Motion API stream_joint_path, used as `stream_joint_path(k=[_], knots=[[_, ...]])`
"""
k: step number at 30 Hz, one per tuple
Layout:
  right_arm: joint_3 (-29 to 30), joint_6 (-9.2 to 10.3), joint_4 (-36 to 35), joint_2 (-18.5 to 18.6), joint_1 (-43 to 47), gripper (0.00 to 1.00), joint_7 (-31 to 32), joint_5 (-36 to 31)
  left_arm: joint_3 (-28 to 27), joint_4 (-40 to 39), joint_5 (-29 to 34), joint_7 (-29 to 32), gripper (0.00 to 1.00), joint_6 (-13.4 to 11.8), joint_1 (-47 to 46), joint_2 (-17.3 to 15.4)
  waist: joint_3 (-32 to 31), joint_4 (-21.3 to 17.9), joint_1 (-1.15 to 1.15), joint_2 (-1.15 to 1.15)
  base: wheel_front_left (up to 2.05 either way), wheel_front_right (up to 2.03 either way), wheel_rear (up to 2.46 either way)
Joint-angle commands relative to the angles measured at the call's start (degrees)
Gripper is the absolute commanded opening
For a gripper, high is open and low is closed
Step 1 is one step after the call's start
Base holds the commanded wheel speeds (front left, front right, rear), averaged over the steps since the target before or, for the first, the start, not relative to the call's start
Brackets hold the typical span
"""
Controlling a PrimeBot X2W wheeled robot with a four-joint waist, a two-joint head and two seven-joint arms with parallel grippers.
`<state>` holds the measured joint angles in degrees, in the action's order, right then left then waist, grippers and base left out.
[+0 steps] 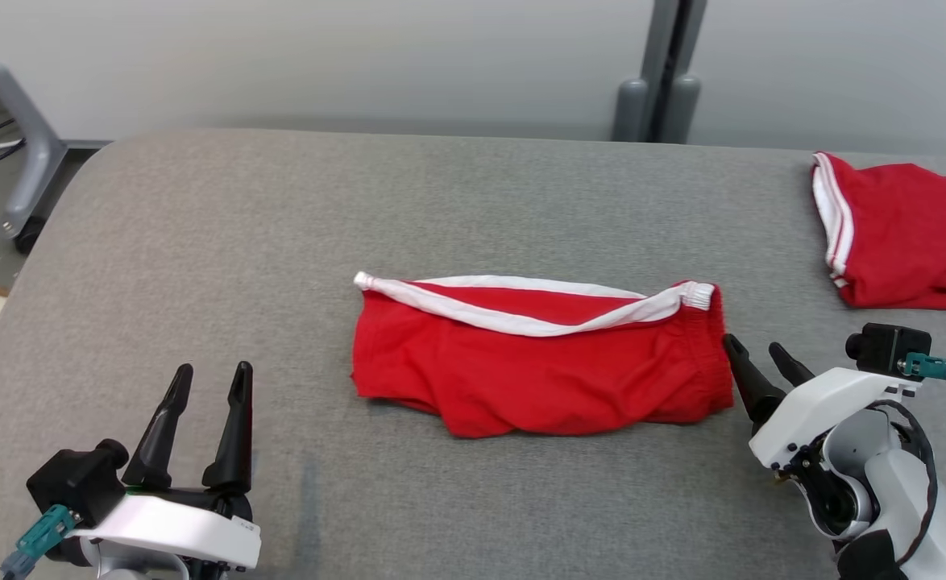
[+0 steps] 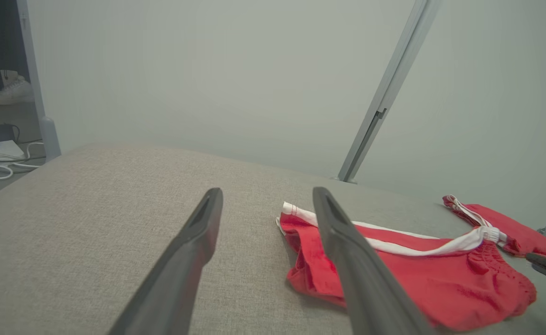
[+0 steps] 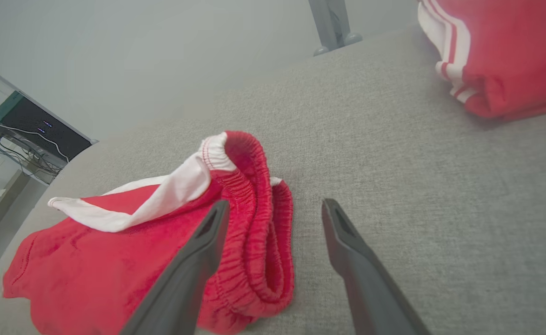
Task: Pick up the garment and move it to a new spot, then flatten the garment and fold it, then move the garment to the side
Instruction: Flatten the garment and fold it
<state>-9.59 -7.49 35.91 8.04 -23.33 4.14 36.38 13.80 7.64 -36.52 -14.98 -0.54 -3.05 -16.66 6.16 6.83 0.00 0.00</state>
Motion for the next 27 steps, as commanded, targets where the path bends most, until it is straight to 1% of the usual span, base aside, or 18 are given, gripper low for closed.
stream_joint_path(k=[1, 7, 9, 12, 20, 21, 22, 23, 24, 25, 26, 27], knots=[[0.0, -0.02, 2.0, 0.1, -1.3, 1.00, 0.1, 0.7, -0.2, 0.3, 0.4, -0.2, 1.00, 0.4, -1.3, 0.3, 0.6, 1.5, 0.00, 0.00, 0.00, 0.00, 0.00], [1.2, -0.02, 7.7, -0.3, -3.1, 1.00, -0.4, 2.2, -0.3, 1.2, 0.7, -0.2, 1.00, 1.0, -1.5, 0.6, 1.2, 3.4, 0.00, 0.00, 0.00, 0.00, 0.00], [2.0, -0.02, 11.0, -0.7, -3.6, 1.00, 1.0, 3.8, -0.4, 1.5, 0.8, -0.2, 1.00, 1.2, -1.8, 0.8, 1.4, 4.2, 0.00, 0.00, 0.00, 0.00, 0.00], [2.8, -0.01, 13.7, -1.2, -4.0, 1.00, 2.5, 5.6, -0.6, 1.7, 0.9, -0.2, 1.00, 1.5, -2.0, 1.0, 1.5, 4.7, 0.00, 0.00, 0.00, 0.00, 0.00], [1.5, -0.01, 14.7, -2.4, -4.4, 1.00, 5.8, 10.8, -0.8, 2.5, 1.1, -0.2, 1.00, 2.1, -2.7, 1.0, 1.9, 5.3, 0.00, 0.00, 0.00, 0.00, 0.00], [1.1, -0.01, 14.9, -2.4, -4.4, 0.96, 5.9, 11.2, -0.7, 2.5, 1.2, -0.2, 1.00, 2.0, -2.6, 1.0, 1.9, 5.4, 0.00, 0.00, 0.00, 0.00, 0.00], [0.9, -0.01, 15.1, -2.4, -4.4, 0.66, 5.9, 11.4, -0.7, 2.6, 1.2, -0.2, 1.00, 2.1, -2.5, 1.0, 1.8, 5.4, 0.00, 0.00, 0.00, 0.00, 0.00], [0.6, -0.01, 15.3, -2.4, -4.4, 0.44, 5.9, 11.7, -0.6, 2.7, 1.2, -0.2, 1.00, 2.1, -2.6, 1.0, 1.8, 5.5, 0.00, 0.00, 0.00, 0.00, 0.00], [0.4, -0.01, 15.7, -2.4, -4.4, 0.29, 5.7, 11.7, -0.5, 2.7, 1.2, -0.2, 1.00, 2.1, -2.5, 1.0, 1.7, 5.6, 0.00, 0.00, 0.00, 0.00, 0.00], [0.3, -0.01, 16.0, -2.4, -4.5, 0.12, 5.6, 12.1, -0.5, 2.8, 1.2, -0.2, 1.00, 2.1, -2.5, 0.9, 1.6, 5.6, 0.00, 0.00, 0.00, 0.00, 0.00], [0.3, -0.01, 16.2, -2.5, -4.6, 0.00, 5.3, 12.4, -0.4, 2.9, 1.2, -0.2, 1.00, 2.1, -2.5, 0.9, 1.5, 5.7, 0.00, 0.00, 0.00, 0.00, 0.00], [0.2, -0.01, 16.4, -2.5, -4.7, 0.00, 5.0, 12.5, -0.4, 2.9, 1.2, -0.2, 1.00, 2.0, -2.4, 0.9, 1.4, 5.7, 0.00, 0.00, 0.00, 0.00, 0.00]])
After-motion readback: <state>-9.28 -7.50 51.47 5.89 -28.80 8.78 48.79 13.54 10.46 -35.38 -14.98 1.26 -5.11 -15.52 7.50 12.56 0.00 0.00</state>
